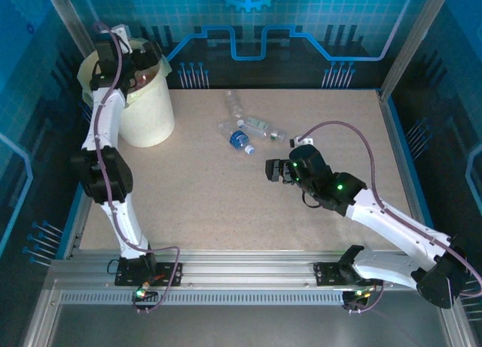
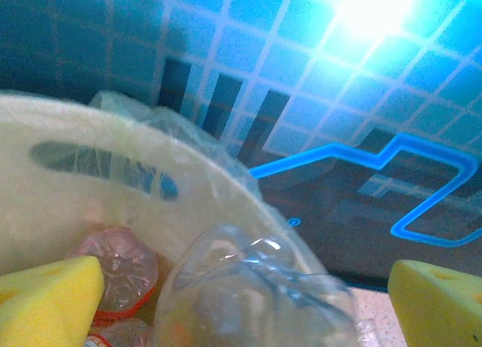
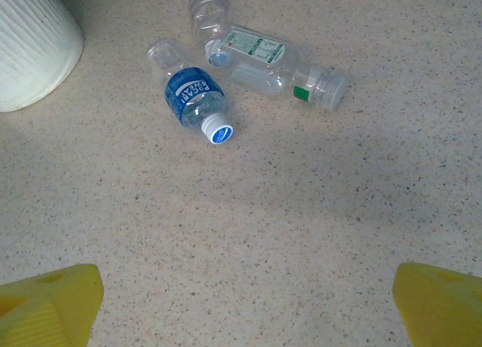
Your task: Put the plastic bottles in the bin
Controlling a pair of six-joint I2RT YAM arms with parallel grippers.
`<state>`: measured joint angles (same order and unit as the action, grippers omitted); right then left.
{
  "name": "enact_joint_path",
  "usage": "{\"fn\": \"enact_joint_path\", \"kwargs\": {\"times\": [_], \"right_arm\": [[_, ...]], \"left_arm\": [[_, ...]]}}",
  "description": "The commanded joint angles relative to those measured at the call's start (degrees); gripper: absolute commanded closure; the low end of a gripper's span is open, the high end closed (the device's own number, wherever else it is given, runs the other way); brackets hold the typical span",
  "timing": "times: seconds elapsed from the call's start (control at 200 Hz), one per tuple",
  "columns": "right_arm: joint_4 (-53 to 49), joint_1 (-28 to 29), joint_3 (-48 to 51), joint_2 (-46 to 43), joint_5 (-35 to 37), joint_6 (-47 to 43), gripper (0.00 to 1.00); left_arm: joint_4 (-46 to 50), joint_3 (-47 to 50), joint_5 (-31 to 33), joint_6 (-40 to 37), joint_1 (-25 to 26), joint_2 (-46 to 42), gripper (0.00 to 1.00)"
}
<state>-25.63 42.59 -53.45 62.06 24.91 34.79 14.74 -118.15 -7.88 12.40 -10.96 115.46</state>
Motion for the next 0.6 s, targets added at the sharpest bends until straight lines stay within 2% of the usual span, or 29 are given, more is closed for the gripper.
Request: {"fn": "enact_joint_path", "kwargs": {"times": [0.0,0.15,0.355,0.465,0.595], "right_arm": [[2.3,-1.6,-0.7,0.0,-2.4,0.4,0.00],[4.3,-4.1,-0.2,0.8,-4.5,0.7,0.00],[6.1,-7.9,-0.2,2.7,-6.7,-4.0,0.00],[7.0,-10.6,-0.6,4.5,-9.9,-8.3,0.00],[5.8,-13.6,-3.4,9.4,-14.8,-14.8,0.00]], "left_arm": [[-1.5,1.6,-0.6,3.7,0.1,-7.0,0.01],[-2.0,6.5,1.2,8.4,0.1,-12.2,0.01],[-4.5,17.5,-0.5,14.2,0.1,-21.7,0.01],[-7.1,25.4,-3.3,17.0,0.2,-28.3,0.01],[-12.4,38.8,-2.9,20.4,0.6,-38.4,0.01]]}}
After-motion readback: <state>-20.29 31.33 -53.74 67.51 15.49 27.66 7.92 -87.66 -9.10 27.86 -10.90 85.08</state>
